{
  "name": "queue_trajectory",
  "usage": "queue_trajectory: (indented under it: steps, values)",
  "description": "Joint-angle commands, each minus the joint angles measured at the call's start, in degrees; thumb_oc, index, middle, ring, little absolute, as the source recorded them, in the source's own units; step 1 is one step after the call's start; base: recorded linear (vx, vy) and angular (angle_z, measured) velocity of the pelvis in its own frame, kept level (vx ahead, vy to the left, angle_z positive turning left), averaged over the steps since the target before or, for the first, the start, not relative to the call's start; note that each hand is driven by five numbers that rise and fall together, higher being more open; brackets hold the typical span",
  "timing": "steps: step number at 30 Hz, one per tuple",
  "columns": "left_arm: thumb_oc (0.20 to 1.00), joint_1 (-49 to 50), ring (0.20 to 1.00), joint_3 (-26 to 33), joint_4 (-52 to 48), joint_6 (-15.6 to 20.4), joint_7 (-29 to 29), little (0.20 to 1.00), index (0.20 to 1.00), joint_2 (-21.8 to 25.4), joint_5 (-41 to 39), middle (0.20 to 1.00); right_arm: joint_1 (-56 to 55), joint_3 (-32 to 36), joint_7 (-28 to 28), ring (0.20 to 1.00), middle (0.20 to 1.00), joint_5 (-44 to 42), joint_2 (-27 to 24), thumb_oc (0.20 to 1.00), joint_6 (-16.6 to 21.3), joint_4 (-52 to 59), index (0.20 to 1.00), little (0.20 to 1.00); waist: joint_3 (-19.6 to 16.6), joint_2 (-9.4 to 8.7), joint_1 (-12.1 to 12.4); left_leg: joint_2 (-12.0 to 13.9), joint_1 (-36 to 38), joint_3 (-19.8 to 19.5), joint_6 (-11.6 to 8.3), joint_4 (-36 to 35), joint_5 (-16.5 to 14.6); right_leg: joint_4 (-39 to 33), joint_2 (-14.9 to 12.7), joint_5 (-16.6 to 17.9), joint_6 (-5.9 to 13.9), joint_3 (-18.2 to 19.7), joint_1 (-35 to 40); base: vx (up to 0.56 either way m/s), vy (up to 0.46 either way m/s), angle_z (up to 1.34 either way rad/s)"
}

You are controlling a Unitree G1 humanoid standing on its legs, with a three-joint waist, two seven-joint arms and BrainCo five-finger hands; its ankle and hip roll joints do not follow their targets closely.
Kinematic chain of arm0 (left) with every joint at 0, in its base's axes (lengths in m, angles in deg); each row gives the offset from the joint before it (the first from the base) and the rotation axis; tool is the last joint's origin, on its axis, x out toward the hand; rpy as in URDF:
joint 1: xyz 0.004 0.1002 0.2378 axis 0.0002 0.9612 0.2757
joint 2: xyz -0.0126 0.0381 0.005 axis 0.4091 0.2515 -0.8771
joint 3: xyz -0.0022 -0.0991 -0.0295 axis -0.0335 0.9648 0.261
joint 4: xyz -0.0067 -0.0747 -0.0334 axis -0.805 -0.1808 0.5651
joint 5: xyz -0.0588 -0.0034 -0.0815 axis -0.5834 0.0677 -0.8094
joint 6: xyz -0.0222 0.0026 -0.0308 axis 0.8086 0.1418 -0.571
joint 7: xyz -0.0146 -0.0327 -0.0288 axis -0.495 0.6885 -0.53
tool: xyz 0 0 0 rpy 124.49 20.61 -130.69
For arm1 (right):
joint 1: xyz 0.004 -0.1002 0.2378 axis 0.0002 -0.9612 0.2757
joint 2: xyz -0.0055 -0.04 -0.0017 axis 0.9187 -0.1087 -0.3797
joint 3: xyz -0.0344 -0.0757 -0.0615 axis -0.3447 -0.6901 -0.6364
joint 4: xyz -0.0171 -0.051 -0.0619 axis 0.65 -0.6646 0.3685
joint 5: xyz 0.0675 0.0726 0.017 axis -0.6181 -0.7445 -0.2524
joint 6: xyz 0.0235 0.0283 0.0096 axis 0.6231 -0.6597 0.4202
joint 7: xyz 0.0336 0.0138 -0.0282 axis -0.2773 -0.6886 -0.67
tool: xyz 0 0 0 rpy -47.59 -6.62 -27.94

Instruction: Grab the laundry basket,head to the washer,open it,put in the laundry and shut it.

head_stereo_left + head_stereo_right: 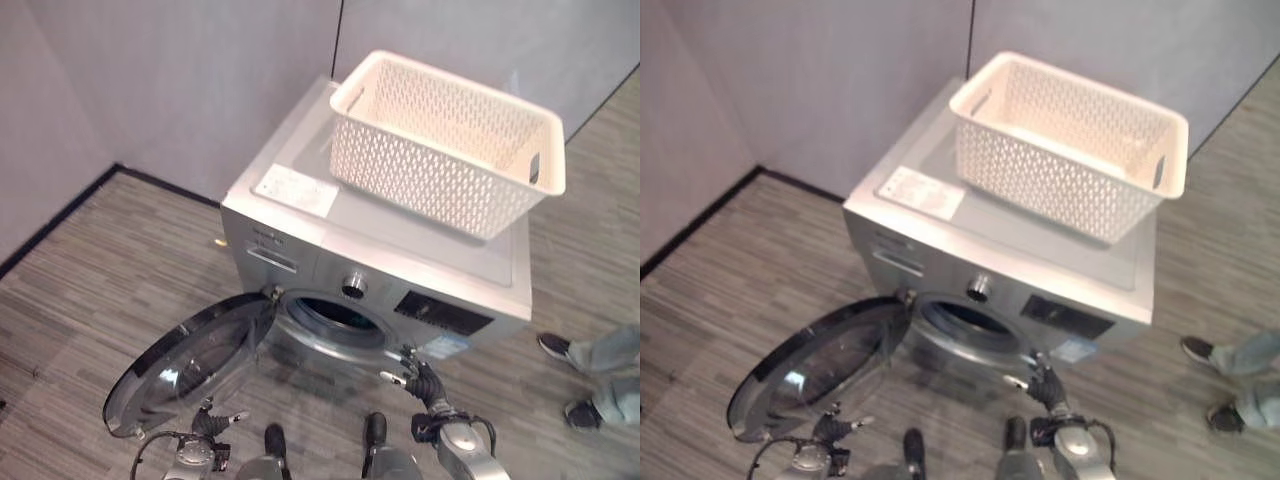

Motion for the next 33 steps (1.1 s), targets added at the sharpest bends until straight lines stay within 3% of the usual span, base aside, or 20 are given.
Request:
queue_trajectory:
  steps: [1, 4, 7, 8, 11, 15, 25, 33]
  values:
    - [1.000, -2.7, 1.000, 0.2, -1.1, 1.3, 0.2, 1.000, 1.000, 0.9, 1.6, 1.000, 2.6, 3.7, 2.1, 1.000, 1.000, 5.0, -1.3, 1.000, 0.0, -0.8, 1.000, 1.000, 3.5, 0.91, -1.0, -0.4, 2.1, -0.2, -2.33, 5.3, -7.5, 6.6, -0.1, 2.9, 0.31, 2.3, -1.9, 0.03, -0.066, 0.60]
    - [1.000, -1.4, 1.000, 0.1, -0.3, 1.0, 0.4, 1.000, 1.000, 0.5, 4.0, 1.000, -0.9, 5.9, 6.0, 1.000, 1.000, 14.7, -1.1, 1.000, -1.8, -8.1, 1.000, 1.000, 1.8, 0.06, -1.8, -1.0, 4.0, 0.6, -2.45, 5.1, -8.4, 5.2, -0.7, 4.2, 1.15, 1.2, 0.9, 0.06, -0.064, 0.39]
    - [1.000, -0.3, 1.000, 0.9, 1.0, 1.0, 0.4, 1.000, 1.000, -0.3, 4.1, 1.000, -2.8, 7.9, 9.8, 1.000, 1.000, 19.8, 0.5, 1.000, -3.5, -19.6, 1.000, 1.000, 0.8, 0.35, -2.6, -0.2, 5.8, 1.6, -2.88, 3.4, -8.2, 3.5, 0.2, 4.0, 1.00, 2.1, 2.3, 0.06, -0.087, -0.22]
    - [1.000, -0.3, 1.000, 0.9, 1.0, 1.0, 0.4, 1.000, 1.000, -0.2, 4.1, 1.000, -2.8, 7.9, 9.8, 1.000, 1.000, 19.8, 0.6, 1.000, -3.5, -19.6, 1.000, 1.000, 0.7, 0.27, -2.6, -0.3, 5.6, 1.6, -2.86, 3.3, -8.1, 3.4, 0.1, 4.1, 1.01, 2.1, 2.1, 0.04, -0.064, -0.23]
    - [1.000, 0.8, 1.000, 0.2, 3.8, 0.7, -0.7, 1.000, 1.000, -2.0, 4.9, 1.000, -3.9, 10.7, 9.6, 1.000, 1.000, 16.6, 4.6, 1.000, -5.6, -38.4, 1.000, 1.000, -1.6, 1.15, -3.2, 0.9, 7.6, 3.2, -3.90, 0.4, -7.4, -0.2, 1.1, 3.1, 0.74, 2.1, 4.2, 0.08, -0.102, -0.17]
    - [1.000, 1.2, 1.000, 0.4, 5.4, 0.5, -2.2, 1.000, 1.000, -2.9, 3.6, 1.000, -2.7, 13.0, 8.3, 1.000, 1.000, 12.2, 6.2, 1.000, -6.9, -50.3, 1.000, 1.000, -3.0, 1.92, -3.1, 1.6, 8.7, 4.5, -4.62, -1.4, -6.4, -1.0, 1.9, 1.7, 0.51, 3.1, 4.2, 0.04, -0.062, -0.31]
    - [1.000, 0.2, 1.000, -0.7, 7.4, 0.1, -3.9, 1.000, 1.000, -3.3, 5.8, 1.000, 1.6, 10.3, 6.7, 1.000, 1.000, 12.9, 4.0, 1.000, -6.1, -48.0, 1.000, 1.000, -4.2, 3.52, -3.1, 2.9, 9.9, 6.0, -5.85, -3.3, -4.8, -1.0, 3.4, -0.4, -0.12, 4.8, 4.2, 0.00, -0.043, -0.12]
    - [1.000, 1.0, 1.000, 0.8, 8.2, 0.0, -3.8, 1.000, 1.000, -3.1, 5.3, 1.000, 2.6, 8.9, 6.3, 1.000, 1.000, 13.0, 3.9, 1.000, -6.1, -47.6, 1.000, 1.000, -4.4, 3.56, -2.2, 3.5, 10.2, 6.8, -6.21, -3.3, -4.6, -1.0, 4.0, -0.8, -0.43, 5.6, 4.0, 0.00, -0.039, -0.06]
